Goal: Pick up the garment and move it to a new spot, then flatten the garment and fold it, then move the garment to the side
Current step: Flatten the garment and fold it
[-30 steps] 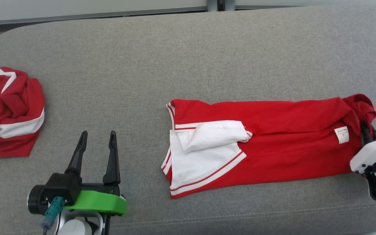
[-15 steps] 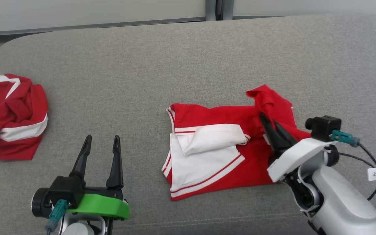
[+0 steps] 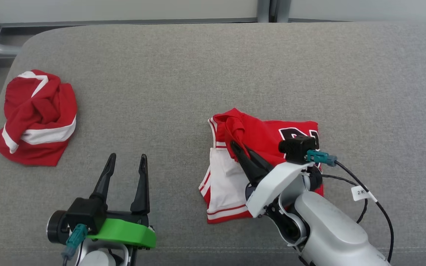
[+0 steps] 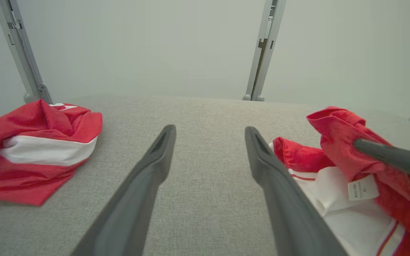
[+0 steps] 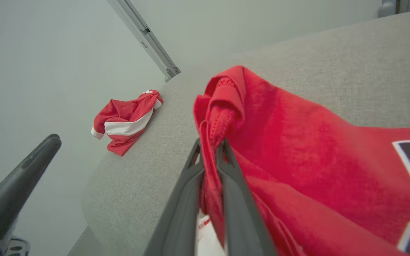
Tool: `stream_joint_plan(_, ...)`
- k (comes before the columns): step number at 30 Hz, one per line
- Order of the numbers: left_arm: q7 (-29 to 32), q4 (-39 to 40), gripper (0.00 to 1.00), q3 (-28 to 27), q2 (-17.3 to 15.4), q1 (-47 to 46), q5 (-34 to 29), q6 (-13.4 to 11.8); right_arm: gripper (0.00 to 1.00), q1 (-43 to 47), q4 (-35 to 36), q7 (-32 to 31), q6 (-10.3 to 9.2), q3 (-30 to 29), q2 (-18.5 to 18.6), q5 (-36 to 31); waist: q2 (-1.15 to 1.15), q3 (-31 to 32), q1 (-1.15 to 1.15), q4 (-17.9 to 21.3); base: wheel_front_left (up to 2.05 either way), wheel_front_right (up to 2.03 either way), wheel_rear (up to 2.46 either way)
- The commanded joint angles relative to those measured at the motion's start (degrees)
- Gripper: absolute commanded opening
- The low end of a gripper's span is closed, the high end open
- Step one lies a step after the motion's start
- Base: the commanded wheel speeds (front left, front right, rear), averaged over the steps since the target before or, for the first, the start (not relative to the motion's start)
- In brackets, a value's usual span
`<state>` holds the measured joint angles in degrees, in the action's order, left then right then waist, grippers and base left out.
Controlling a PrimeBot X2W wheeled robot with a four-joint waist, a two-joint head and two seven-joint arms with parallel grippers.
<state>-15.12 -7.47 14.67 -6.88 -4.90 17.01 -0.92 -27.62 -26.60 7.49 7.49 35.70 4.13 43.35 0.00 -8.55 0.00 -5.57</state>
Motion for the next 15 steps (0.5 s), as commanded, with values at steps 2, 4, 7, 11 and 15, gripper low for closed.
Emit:
stream_joint_plan(2,-0.03,-0.09,1.00,-0.02,0.22,-0.85,-0.50,0.34,0.00,-1.56,-2.32,1.26,0.00,1.12,-0.47,0.71,0.00,-0.39,0.00,-1.38,0.00,0.00,0.00)
stream_joint_plan(4,-0.03,-0.16,1.00,-0.14,0.40,-0.84,-0.56,0.38,0.00,-2.39,-4.08,1.89,0.00,2.52,-0.81,1.39,0.00,-0.56,0.00,-1.72,0.00,0.00,0.00)
stream_joint_plan(7,-0.03,-0.34,1.00,-0.39,0.60,-0.77,-0.74,0.57,1.00,-3.18,-6.12,1.91,0.00,4.51,-0.88,3.44,0.00,-0.66,0.00,-1.98,0.00,0.00,0.00)
stream_joint_plan(11,-0.03,-0.69,1.00,-0.53,0.79,-0.61,-0.83,0.72,1.00,-3.84,-6.98,3.23,0.00,6.13,-1.05,5.01,0.00,-0.51,0.00,-2.01,0.00,0.00,0.00)
stream_joint_plan(15,-0.03,-0.90,1.00,-0.80,0.92,-0.21,-1.15,0.79,1.00,-4.64,-5.04,5.39,0.00,7.76,-1.12,6.48,0.00,-0.03,0.00,-1.55,0.00,0.00,0.00)
